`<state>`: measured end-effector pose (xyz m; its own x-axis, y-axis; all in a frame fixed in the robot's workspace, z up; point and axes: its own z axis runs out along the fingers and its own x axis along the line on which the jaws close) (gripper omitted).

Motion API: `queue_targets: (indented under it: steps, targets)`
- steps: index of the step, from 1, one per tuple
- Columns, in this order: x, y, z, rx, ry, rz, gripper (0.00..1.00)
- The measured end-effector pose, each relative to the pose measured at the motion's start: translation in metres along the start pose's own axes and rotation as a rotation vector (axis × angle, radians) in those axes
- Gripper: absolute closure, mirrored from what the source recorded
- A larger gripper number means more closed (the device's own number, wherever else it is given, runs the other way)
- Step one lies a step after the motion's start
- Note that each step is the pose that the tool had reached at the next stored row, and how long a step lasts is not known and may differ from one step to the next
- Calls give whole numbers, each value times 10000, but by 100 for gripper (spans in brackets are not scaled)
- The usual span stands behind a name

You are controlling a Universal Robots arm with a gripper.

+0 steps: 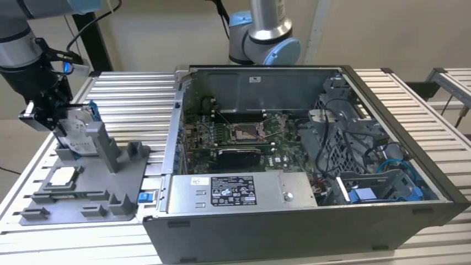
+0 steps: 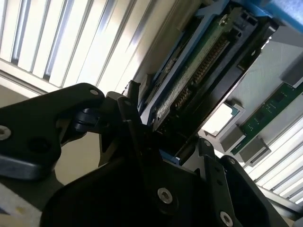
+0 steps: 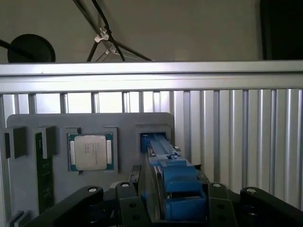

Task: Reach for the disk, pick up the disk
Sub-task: 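Pick up the disk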

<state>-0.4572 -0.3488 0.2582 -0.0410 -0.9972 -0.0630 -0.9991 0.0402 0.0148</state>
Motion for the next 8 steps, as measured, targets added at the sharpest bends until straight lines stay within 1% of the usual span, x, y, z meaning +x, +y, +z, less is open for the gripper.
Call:
queue_targets:
  steps: [8]
  targets:
    - [-2,0,-23,2,-1,0,0]
